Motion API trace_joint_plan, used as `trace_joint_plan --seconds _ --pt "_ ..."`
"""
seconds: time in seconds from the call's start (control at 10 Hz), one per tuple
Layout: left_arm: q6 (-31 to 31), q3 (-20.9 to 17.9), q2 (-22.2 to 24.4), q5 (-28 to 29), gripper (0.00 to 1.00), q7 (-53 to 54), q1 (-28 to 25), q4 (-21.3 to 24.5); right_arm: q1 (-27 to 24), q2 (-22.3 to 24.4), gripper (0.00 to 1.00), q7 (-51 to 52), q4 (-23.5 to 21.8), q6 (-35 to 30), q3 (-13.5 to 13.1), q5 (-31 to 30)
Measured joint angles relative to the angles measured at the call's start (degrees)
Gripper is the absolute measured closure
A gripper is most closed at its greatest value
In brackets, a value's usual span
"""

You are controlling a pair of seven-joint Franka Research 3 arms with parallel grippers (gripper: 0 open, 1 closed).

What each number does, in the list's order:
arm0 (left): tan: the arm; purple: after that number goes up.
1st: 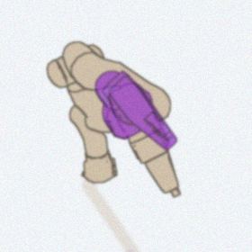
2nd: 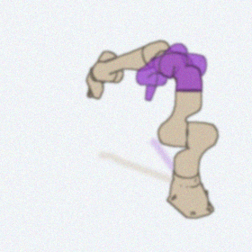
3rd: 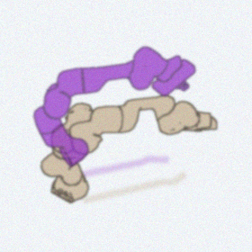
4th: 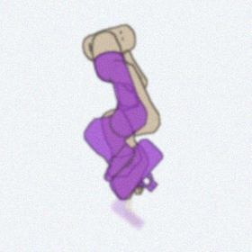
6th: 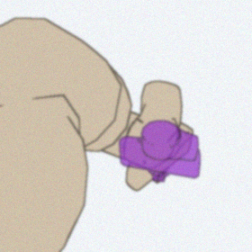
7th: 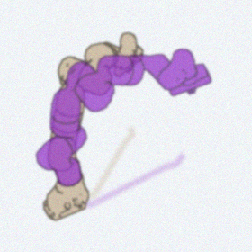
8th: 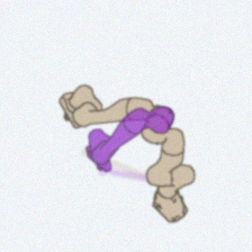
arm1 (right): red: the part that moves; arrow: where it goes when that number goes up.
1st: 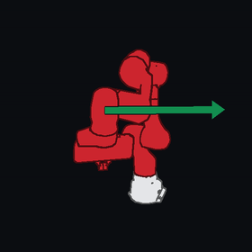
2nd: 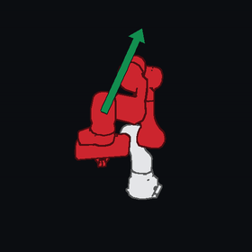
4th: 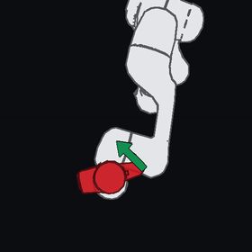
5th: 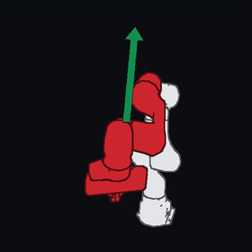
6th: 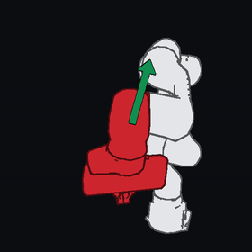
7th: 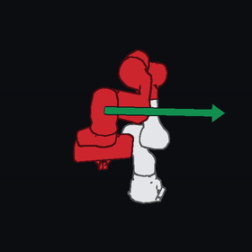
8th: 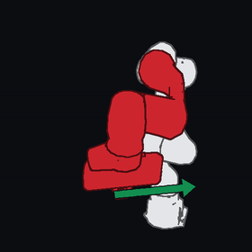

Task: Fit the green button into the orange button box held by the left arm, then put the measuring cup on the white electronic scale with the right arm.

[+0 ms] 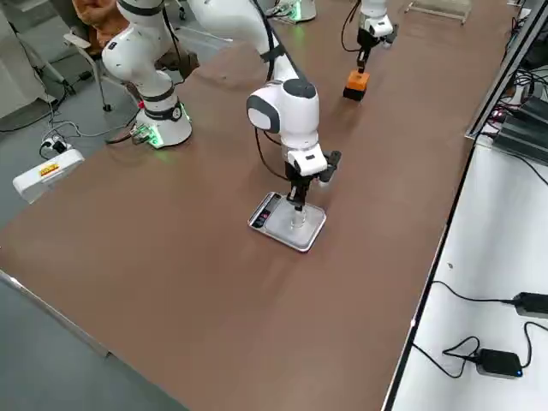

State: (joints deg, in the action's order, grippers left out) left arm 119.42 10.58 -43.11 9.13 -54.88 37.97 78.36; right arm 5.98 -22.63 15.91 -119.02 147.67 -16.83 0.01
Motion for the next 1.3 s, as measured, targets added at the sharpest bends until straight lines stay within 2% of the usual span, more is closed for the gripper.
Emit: trace_joint_plan --seconds 0.9,1.3 --pt "2.7 0.0 0.0 0.5 0.99 0.7 0.0 2.4 0.0 0.0 0.7 0.0 0.3 -0.3 0.1 0.0" --pt "4.1 0.0 0.0 0.5 0.99 0.7 0.0 2.6 0.1 0.0 0.67 0.0 2.4 -3.7 0.1 0.0"
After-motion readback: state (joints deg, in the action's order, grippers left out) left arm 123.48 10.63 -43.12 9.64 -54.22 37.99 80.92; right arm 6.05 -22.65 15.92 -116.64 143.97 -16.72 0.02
